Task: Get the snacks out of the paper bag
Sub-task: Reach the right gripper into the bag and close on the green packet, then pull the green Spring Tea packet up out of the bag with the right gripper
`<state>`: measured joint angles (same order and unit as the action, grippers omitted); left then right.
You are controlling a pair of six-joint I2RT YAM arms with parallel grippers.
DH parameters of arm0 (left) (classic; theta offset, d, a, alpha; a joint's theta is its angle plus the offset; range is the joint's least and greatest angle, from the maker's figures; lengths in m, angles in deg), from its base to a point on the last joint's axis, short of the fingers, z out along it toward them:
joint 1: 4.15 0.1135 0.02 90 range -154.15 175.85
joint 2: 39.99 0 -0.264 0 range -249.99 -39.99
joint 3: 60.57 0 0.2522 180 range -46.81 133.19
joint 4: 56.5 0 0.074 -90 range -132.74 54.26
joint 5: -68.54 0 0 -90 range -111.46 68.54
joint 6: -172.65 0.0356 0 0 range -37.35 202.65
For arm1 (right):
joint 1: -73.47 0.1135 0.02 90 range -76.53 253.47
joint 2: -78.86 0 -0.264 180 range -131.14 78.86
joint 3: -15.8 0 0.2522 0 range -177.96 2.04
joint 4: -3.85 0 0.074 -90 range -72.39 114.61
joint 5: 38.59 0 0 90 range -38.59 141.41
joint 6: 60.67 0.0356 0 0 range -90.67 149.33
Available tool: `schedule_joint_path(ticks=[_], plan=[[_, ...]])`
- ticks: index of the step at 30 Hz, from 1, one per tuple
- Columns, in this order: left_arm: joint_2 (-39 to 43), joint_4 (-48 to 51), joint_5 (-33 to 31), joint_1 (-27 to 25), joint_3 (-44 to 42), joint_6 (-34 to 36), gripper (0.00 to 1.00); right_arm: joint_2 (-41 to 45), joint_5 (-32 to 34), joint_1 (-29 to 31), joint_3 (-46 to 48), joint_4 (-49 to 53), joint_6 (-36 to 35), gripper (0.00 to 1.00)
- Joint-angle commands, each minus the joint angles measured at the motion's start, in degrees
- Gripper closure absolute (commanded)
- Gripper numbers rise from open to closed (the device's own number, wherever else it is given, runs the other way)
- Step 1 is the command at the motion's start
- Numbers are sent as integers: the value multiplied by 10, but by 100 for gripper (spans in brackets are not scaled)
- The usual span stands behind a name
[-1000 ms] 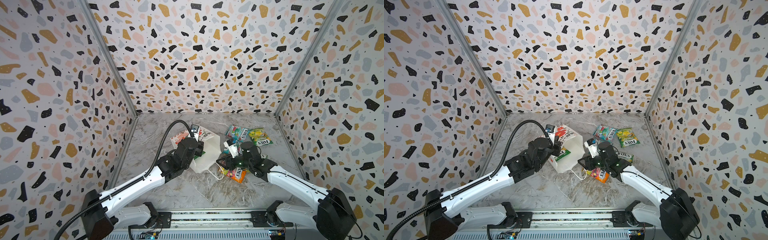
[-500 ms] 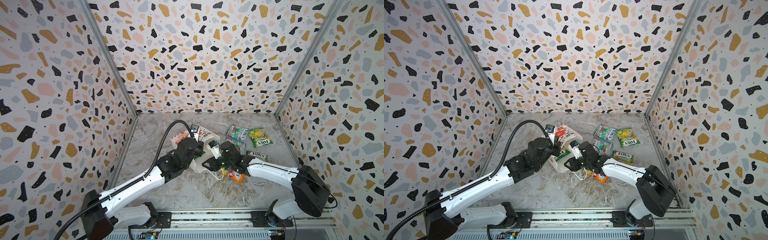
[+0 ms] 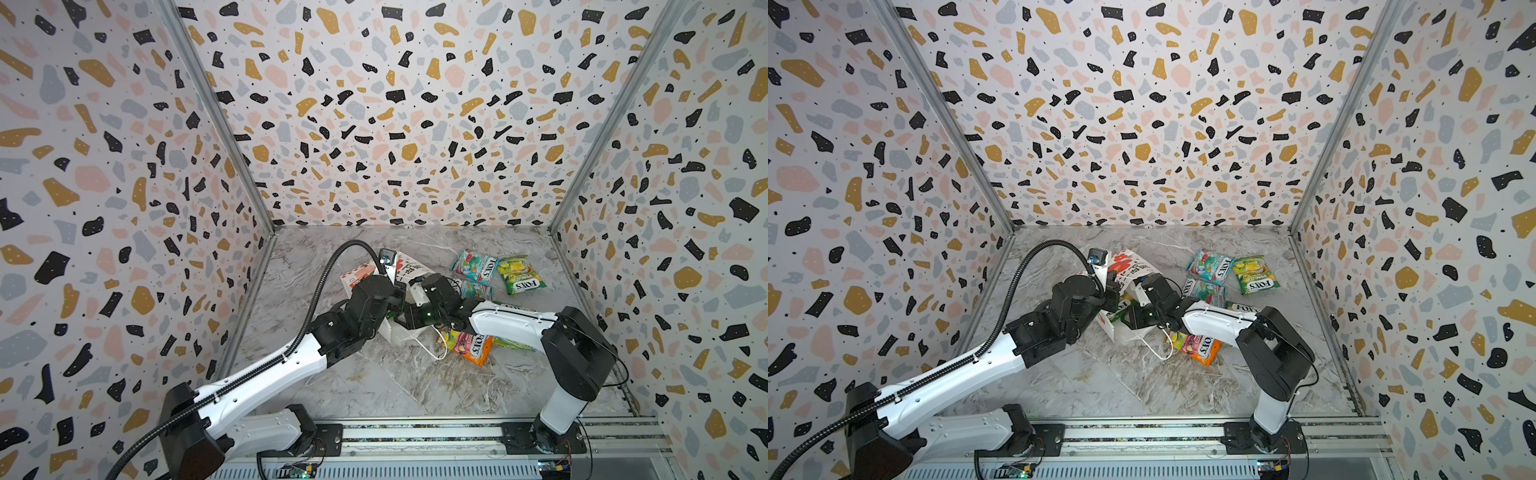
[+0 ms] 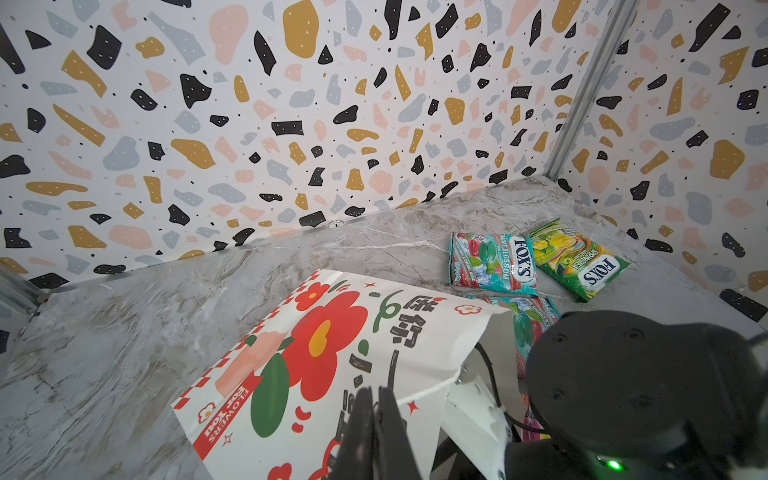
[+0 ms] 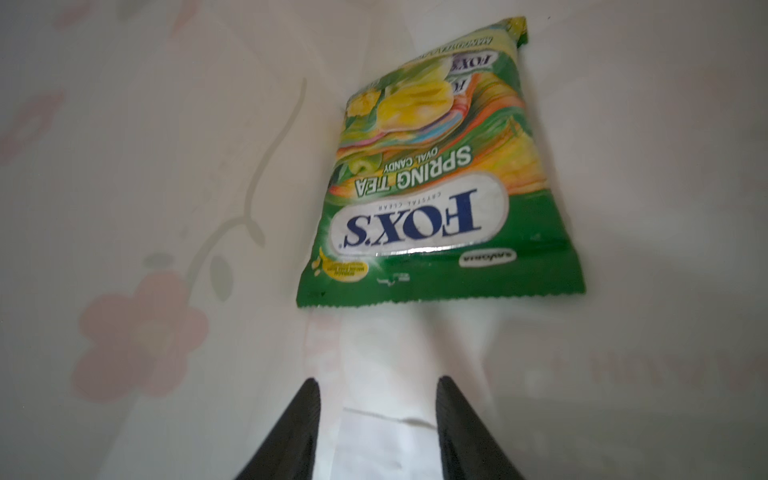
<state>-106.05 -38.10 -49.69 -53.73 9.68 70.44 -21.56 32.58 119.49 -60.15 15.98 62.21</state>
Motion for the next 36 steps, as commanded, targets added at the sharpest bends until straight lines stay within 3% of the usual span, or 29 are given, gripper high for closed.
schedule_joint_path(ticks=[1,9,19,30,36], plan=[[15,-30,-3,-1,1,4,100,-10,18,-1,-27,21,40,52],[14,-30,-1,-1,0,2,100,-40,27,-3,-38,6,142,44],[14,-30,4,-1,1,1,100,-79,43,-5,-31,-63,269,43],[21,-38,22,0,-2,2,100,-120,95,-13,-53,-114,336,52],[24,-40,22,-1,-4,3,100,-141,99,-22,-74,-132,340,63]])
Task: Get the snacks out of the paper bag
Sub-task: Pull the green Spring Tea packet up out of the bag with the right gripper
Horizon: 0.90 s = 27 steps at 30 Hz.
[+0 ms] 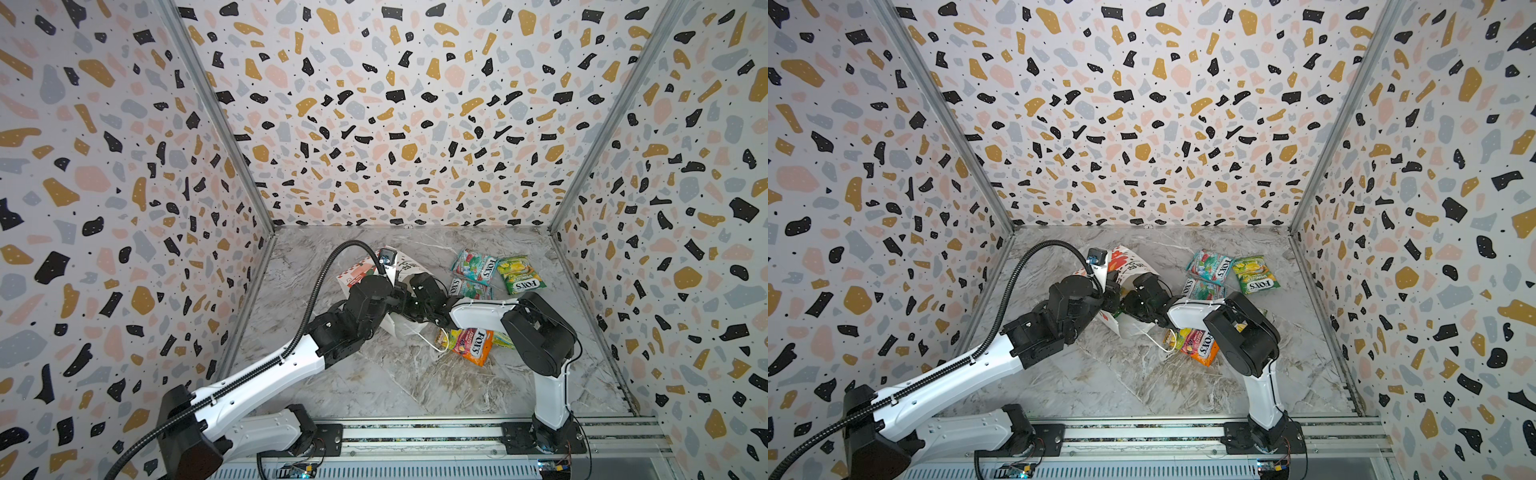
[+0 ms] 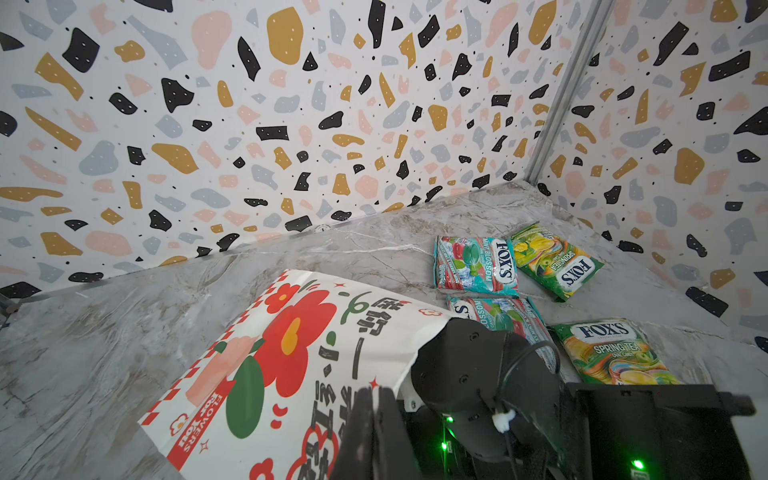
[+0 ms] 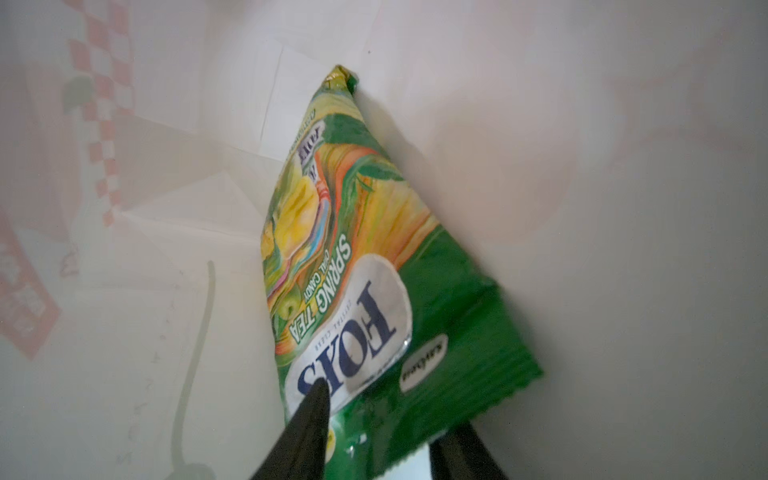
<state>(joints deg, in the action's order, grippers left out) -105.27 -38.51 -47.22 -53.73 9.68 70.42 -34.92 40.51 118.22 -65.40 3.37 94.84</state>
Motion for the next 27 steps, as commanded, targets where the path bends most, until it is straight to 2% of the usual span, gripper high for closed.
schedule_joint_path(ticks=[1,6,7,10,11,15,18,27], plan=[[16,-36,-2,-1,-4,3,100,-10,20,-11,-28,-7,10,66],[15,-35,-4,-1,-3,5,100,-31,11,-16,-54,6,-2,75],[14,-33,-4,0,-2,5,100,-32,11,-15,-53,3,-1,79],[10,-31,-14,-1,-1,5,100,-32,5,-15,-51,-3,-12,98],[8,-28,-23,0,0,5,100,-29,5,-14,-50,0,-18,100],[-4,-12,-58,0,6,2,100,-6,9,-12,-30,-4,-42,100],[-14,3,-67,-1,16,-2,100,17,-12,-13,2,-41,-51,100],[-15,7,-118,0,18,-12,100,86,-25,-7,37,-25,-128,100]])
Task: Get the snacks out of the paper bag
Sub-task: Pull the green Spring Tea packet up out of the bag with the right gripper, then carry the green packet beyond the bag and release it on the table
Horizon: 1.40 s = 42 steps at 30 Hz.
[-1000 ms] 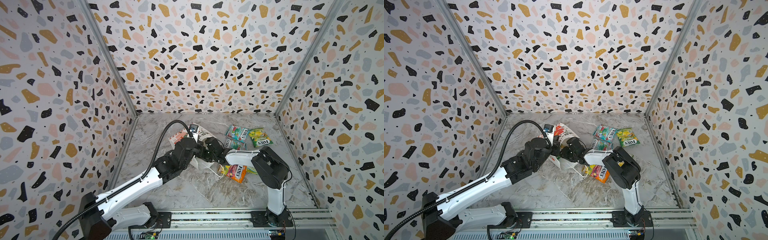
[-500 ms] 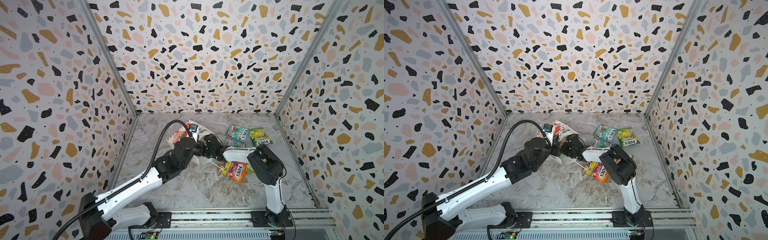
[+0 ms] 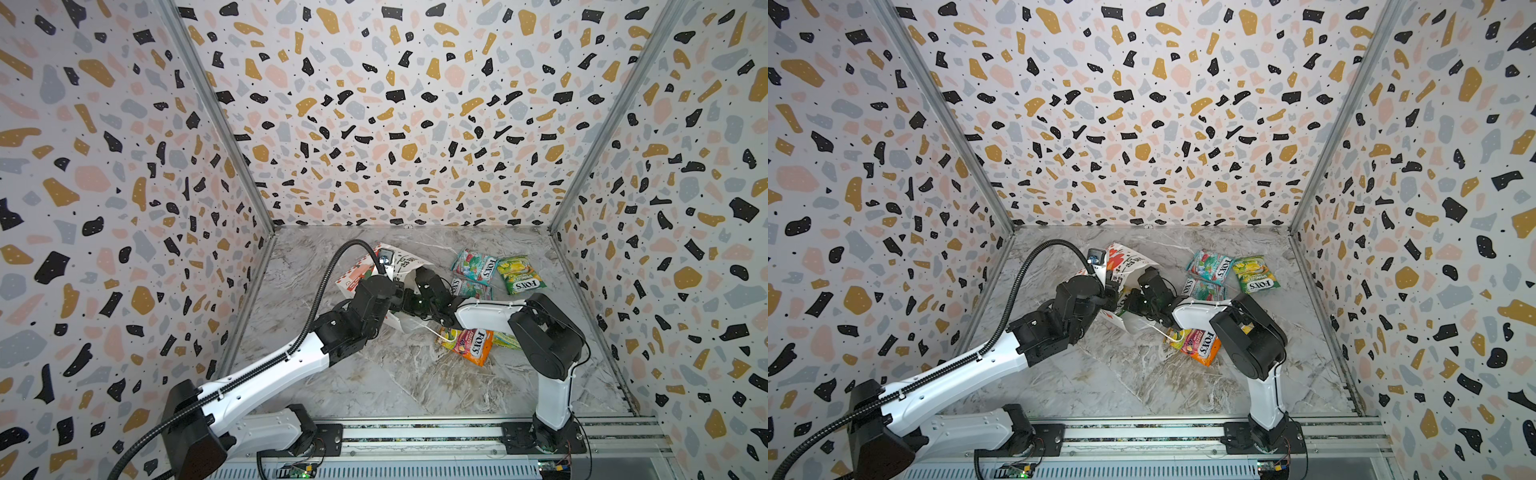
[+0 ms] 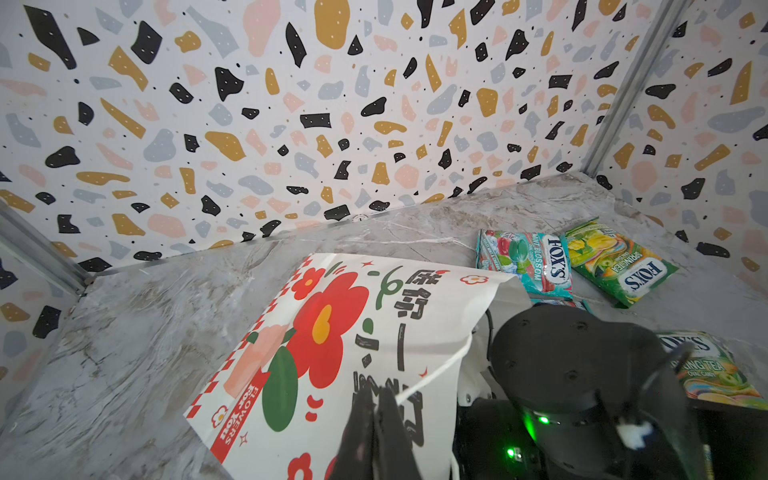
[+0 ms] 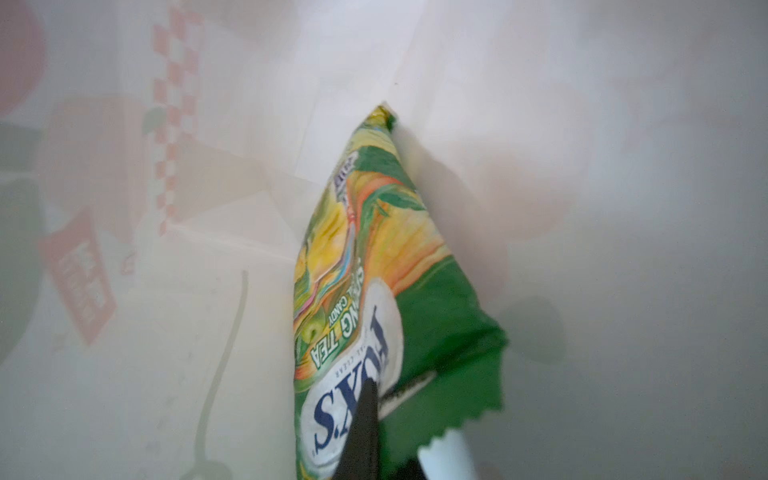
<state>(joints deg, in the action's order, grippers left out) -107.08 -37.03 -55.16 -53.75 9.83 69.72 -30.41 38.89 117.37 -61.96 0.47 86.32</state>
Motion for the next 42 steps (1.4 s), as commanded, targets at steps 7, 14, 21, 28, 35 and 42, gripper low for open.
schedule_joint_path(ticks=[7,14,21,28,35,42], plan=[[-9,5,-68,1,26,-17,100,80,-17,9,8,51,-92,100],[-14,8,-92,1,26,-26,100,133,4,18,12,97,-134,100],[-11,4,-118,1,23,-32,100,197,-12,18,9,133,-177,100],[-1,-5,-141,2,15,-27,100,266,-19,18,-4,169,-214,100],[13,-14,-169,4,8,-24,100,323,-29,18,-6,183,-237,100],[25,-19,-191,6,3,-24,100,379,44,18,-19,228,-273,100]])
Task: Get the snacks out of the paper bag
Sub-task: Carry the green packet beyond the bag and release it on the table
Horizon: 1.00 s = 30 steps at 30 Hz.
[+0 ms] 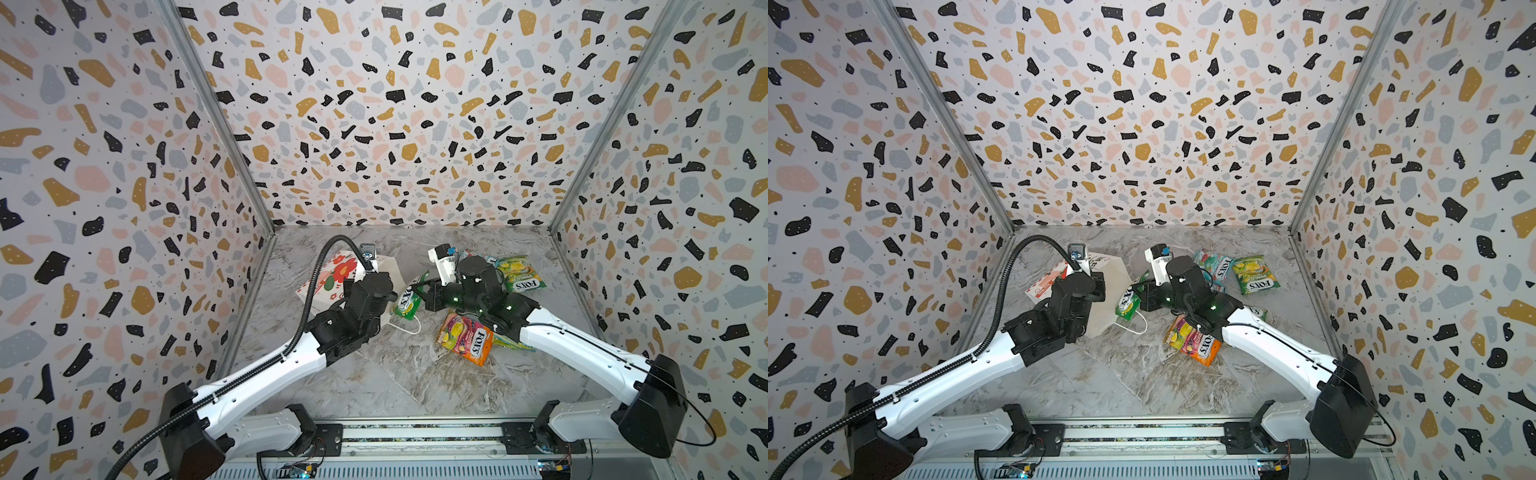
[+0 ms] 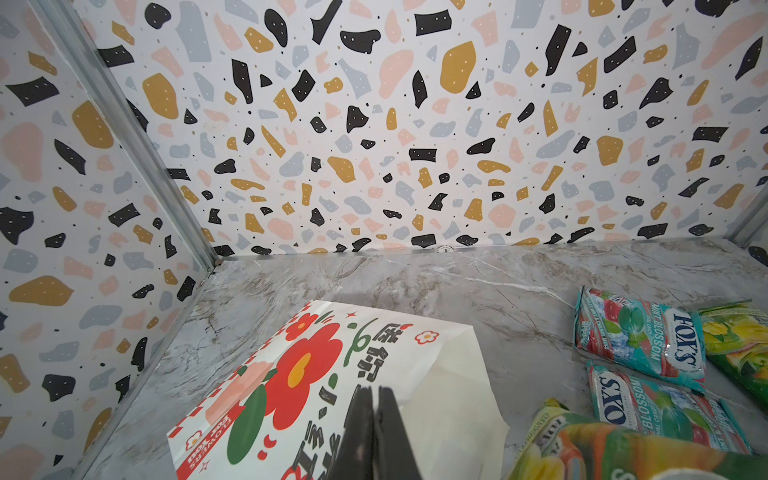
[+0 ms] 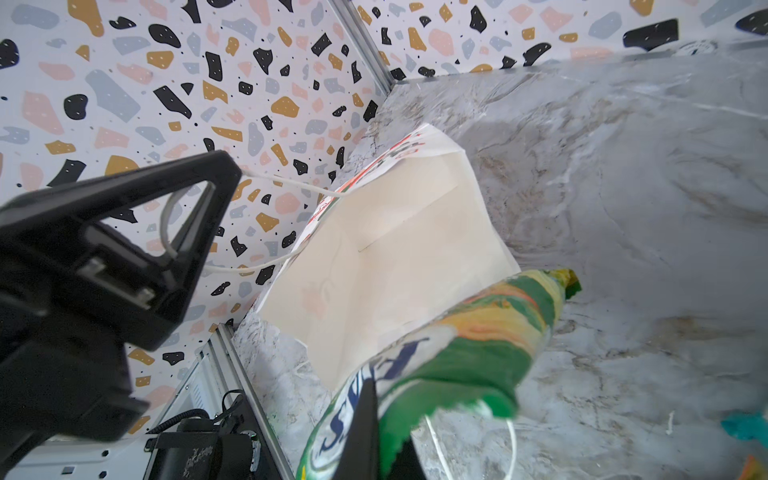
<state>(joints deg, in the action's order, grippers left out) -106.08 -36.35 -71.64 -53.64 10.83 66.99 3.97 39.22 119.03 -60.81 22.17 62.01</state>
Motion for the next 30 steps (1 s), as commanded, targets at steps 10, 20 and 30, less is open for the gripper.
schedule_joint_path(ticks=[10,20,30], plan=[[26,-34,-26,6,-14,6,100,95,40,-118,9,43,-6,100],[31,-36,8,5,-17,7,100,14,-64,-222,22,-28,-25,100],[51,-49,59,7,-28,32,100,-174,-137,-250,-63,-115,-46,100]])
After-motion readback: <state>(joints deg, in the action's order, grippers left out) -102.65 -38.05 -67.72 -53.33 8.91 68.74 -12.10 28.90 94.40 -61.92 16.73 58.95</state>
